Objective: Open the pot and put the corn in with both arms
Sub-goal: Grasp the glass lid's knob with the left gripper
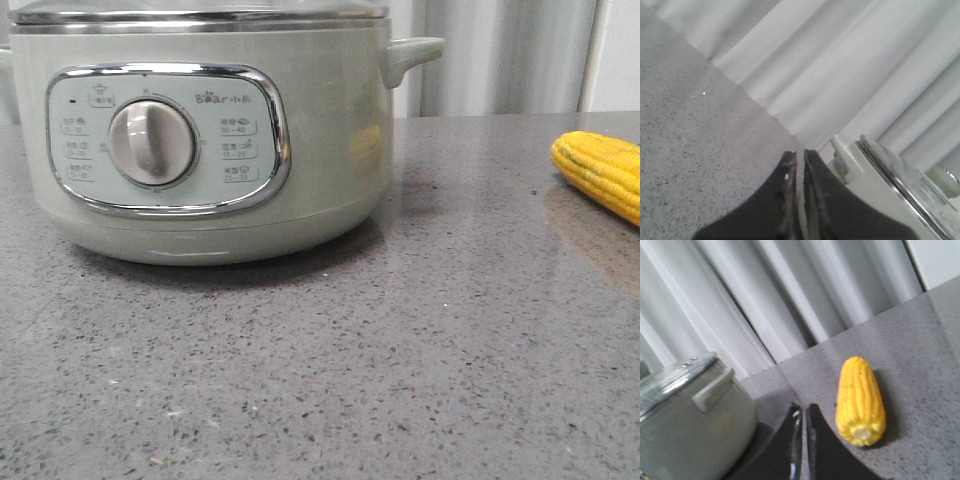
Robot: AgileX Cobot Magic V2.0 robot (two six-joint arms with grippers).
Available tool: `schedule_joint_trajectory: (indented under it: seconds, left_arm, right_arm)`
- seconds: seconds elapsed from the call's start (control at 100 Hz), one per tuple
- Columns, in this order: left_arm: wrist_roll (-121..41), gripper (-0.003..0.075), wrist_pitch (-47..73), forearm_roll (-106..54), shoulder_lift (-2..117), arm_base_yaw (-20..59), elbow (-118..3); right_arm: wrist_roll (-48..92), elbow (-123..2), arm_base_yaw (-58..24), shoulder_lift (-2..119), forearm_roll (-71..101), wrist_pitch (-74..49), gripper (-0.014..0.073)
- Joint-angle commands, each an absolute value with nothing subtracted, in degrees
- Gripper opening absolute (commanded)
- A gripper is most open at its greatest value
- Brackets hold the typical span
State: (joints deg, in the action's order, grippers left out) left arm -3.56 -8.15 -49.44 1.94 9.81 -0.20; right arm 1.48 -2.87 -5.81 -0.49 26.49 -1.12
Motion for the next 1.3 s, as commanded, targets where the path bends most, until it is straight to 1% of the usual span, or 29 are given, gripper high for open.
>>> schedule_joint_trajectory:
  seconds: [0.0, 0.06, 0.12, 0.24, 0.33, 0.37, 0.43, 0.5, 0.52, 0.53, 0.55, 0.58, 0.61, 0.67, 0.75, 0.79, 0.87, 0.97, 1.05, 1.16, 1.29]
  left_arm:
    - [-5.7, -0.0020, -12.3, -46.5, 2.6, 10.0, -4.0]
    - [-6.8, -0.0020, -10.0, -39.9, 3.1, 10.0, -7.3]
    - [-7.9, -0.0020, -4.6, -33.2, 4.5, 10.0, -11.2]
    - [-8.3, -0.0020, 6.2, -22.0, 12.2, 10.0, -19.9]
    - [-9.5, -0.0004, 8.4, -19.1, 18.2, 10.0, -25.1]
    - [-10.7, 0.0041, 8.4, -19.0, 20.9, 10.0, -27.2]
    - [-13.1, 0.0153, 8.4, -19.0, 24.5, 10.0, -29.7]
    - [-15.8, 0.0357, 8.9, -19.0, 28.0, 10.0, -32.3]
    - [-16.0, 0.0389, 9.1, -19.0, 28.9, 10.0, -32.7]
    - [-16.2, 0.0418, 9.2, -19.0, 29.2, 10.0, -32.9]
    - [-16.5, 0.0453, 9.4, -19.0, 30.1, 10.0, -33.8]
    - [-16.8, 0.0483, 9.9, -19.0, 31.1, 10.2, -34.5]
    - [-17.1, 0.0490, 9.8, -19.0, 32.1, 10.7, -35.6]
    - [-19.7, 0.0465, 9.8, -19.0, 34.5, 12.5, -37.6]
    - [-23.0, 0.0424, 9.1, -19.0, 37.8, 16.0, -40.0]
    - [-23.2, 0.0416, 8.0, -19.0, 39.9, 18.4, -40.9]
    - [-23.2, 0.0430, 5.6, -19.0, 44.1, 22.9, -42.9]
    - [-23.2, 0.0484, 0.9, -19.0, 50.3, 28.9, -45.2]
    - [-23.2, 0.0526, -5.8, -19.0, 55.0, 32.8, -46.4]
    - [-23.0, 0.0540, -12.3, -19.2, 61.5, 35.3, -48.6]
    - [-22.2, 0.0540, -12.6, -19.6, 67.9, 36.1, -53.0]
  right_arm:
    - [1.6, -8.4, -5.5, -0.7, 26.5, -1.7, -0.0074]
    - [1.7, -11.4, -5.5, 0.6, 24.2, -5.6, -0.0074]
    - [2.1, -14.9, -5.5, 3.0, 19.8, -10.7, -0.0074]
    - [2.1, -23.4, -5.5, 9.7, 9.6, -21.8, -0.0071]
    - [2.1, -28.1, -5.5, 15.0, 5.1, -26.1, -0.0023]
    - [2.1, -29.8, -5.5, 17.1, 4.4, -26.4, 0.0015]
    - [2.1, -31.6, -5.5, 19.5, 4.3, -26.2, 0.0087]
    - [2.1, -32.7, -5.5, 21.8, 4.3, -25.6, 0.0195]
    - [2.1, -32.9, -5.5, 22.3, 4.4, -25.5, 0.0230]
    - [2.1, -32.9, -5.5, 22.5, 4.4, -25.5, 0.0254]
    - [2.1, -33.0, -5.5, 22.9, 4.4, -25.4, 0.0278]
    - [2.1, -33.0, -5.5, 23.6, 4.4, -25.0, 0.0333]
    - [2.1, -33.0, -5.5, 23.9, 4.6, -24.7, 0.0374]
    - [2.1, -33.0, -5.5, 24.5, 4.6, -24.1, 0.0447]
    - [2.1, -33.0, -5.5, 25.0, 4.6, -23.5, 0.0495]
    - [2.1, -33.0, -5.5, 25.0, 4.6, -23.2, 0.0501]
    - [2.1, -33.0, -5.5, 25.0, 4.6, -23.0, 0.0500]
    - [2.1, -33.0, -5.5, 25.0, 4.6, -23.0, 0.0500]
    - [2.1, -33.0, -5.5, 25.0, 4.6, -23.0, 0.0500]
    - [2.1, -33.0, -5.5, 25.0, 4.6, -23.0, 0.0500]
    - [2.1, -33.0, -5.5, 25.0, 4.6, -23.0, 0.0500]
